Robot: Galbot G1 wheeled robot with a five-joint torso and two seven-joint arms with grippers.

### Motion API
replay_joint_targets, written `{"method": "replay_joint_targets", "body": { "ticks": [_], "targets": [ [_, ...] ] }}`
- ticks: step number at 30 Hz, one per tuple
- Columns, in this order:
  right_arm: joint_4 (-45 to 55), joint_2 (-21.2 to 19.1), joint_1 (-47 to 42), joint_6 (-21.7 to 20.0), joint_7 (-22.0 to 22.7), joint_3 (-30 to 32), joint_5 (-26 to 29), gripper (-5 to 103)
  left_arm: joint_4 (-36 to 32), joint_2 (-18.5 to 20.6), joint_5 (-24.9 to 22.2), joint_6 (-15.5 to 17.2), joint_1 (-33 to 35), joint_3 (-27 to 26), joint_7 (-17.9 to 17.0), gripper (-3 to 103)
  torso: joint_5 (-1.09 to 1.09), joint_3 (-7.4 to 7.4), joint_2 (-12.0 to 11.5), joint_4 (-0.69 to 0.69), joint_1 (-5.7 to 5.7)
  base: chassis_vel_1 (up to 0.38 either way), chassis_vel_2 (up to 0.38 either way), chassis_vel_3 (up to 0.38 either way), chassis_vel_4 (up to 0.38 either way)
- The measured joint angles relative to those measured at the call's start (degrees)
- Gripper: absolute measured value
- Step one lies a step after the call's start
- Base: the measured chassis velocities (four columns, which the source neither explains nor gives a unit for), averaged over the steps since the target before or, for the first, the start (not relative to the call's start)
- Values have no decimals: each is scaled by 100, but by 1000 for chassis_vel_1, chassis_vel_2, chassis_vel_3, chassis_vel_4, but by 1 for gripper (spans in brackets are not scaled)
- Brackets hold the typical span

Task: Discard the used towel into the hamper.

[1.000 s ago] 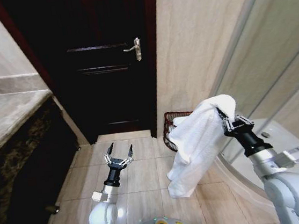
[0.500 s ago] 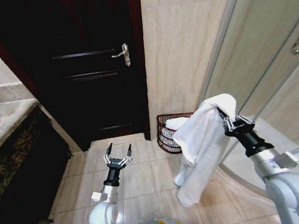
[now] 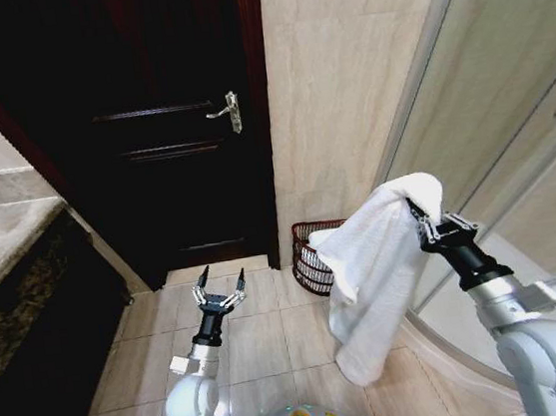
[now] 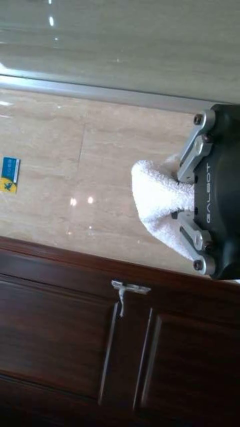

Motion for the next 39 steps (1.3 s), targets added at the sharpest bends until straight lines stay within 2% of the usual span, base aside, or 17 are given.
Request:
{"method": "replay_joint_targets", "body": {
  "ticks": [29, 39],
  "targets": [
    [0, 92, -32, -3, 4, 100, -35, 7, 7, 37, -15, -25, 28, -25, 82, 100, 1, 397, 731, 1, 338, -88, 90, 85, -82],
    [0, 72, -31, -2, 55, 151, 113, 7, 1, 24, -8, -26, 19, -21, 104, 100, 1, 502, 935, 0, 429, -17, 20, 17, -22]
  ]
}}
